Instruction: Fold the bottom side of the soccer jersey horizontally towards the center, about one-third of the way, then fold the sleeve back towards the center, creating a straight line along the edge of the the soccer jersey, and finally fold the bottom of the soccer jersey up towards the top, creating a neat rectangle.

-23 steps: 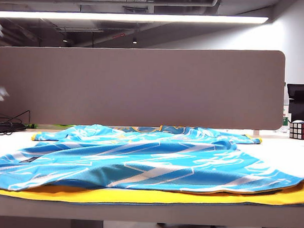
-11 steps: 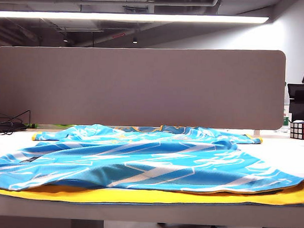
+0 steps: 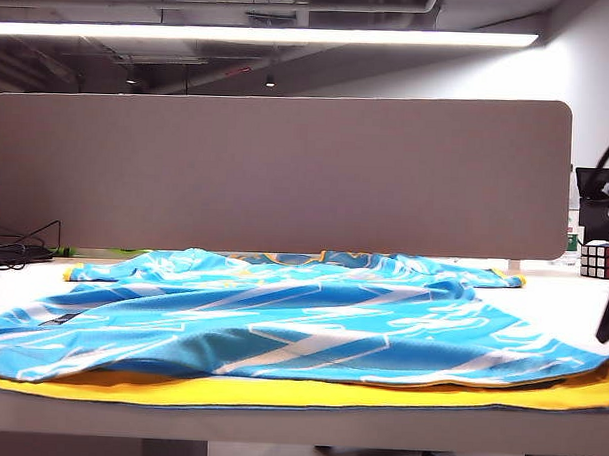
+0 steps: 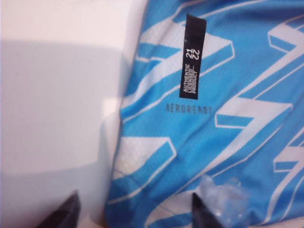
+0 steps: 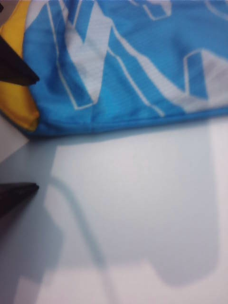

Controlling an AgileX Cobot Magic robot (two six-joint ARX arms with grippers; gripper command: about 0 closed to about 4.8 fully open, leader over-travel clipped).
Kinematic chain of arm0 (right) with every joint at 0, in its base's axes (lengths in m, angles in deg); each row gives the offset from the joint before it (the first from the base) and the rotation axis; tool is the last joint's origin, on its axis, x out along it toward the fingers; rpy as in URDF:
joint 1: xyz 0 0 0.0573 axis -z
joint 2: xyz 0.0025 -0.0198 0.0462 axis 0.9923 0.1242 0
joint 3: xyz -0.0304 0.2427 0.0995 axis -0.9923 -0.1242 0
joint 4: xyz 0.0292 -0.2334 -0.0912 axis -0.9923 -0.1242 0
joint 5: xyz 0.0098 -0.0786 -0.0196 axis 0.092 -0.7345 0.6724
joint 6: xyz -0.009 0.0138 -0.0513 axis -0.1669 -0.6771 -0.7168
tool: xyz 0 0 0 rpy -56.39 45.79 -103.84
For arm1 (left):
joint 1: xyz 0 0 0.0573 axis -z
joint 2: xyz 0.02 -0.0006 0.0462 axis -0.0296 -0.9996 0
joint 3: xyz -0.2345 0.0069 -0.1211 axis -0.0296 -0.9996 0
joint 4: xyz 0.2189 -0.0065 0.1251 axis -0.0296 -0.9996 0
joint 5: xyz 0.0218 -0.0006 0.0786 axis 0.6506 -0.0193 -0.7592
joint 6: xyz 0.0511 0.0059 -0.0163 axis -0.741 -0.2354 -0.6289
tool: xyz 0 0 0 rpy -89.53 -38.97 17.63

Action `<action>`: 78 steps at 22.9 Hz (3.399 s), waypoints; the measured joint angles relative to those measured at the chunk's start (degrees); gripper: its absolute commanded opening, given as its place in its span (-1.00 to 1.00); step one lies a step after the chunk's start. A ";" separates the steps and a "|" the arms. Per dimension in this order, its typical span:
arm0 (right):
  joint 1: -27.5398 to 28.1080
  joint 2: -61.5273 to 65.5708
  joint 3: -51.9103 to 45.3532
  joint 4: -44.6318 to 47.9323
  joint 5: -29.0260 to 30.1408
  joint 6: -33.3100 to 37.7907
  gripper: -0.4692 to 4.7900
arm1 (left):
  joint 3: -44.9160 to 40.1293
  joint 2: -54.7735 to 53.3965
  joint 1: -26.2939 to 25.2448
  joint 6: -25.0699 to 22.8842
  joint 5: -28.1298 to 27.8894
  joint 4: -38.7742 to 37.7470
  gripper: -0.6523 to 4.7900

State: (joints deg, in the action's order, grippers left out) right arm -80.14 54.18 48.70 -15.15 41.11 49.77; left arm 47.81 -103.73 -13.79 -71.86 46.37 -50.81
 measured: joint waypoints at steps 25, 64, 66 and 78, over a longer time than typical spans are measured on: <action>-1.99 5.64 0.37 6.01 9.22 2.97 0.26 | 1.64 -12.28 3.65 -0.72 12.79 3.80 0.29; -9.01 -36.76 -0.31 -26.27 8.72 6.29 -0.86 | 0.02 34.45 6.51 -0.46 8.57 -32.09 -0.78; -8.98 -48.46 -0.31 -30.18 7.85 12.37 -0.86 | -0.31 40.00 6.56 1.77 5.73 -36.37 -0.78; -8.76 -24.50 1.57 6.78 5.40 20.35 -0.86 | 0.70 22.91 6.56 20.37 6.95 8.02 -0.78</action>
State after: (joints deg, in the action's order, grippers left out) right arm -88.91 29.68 50.27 -8.37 46.51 70.12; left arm 48.51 -80.83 -7.24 -51.49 53.32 -42.79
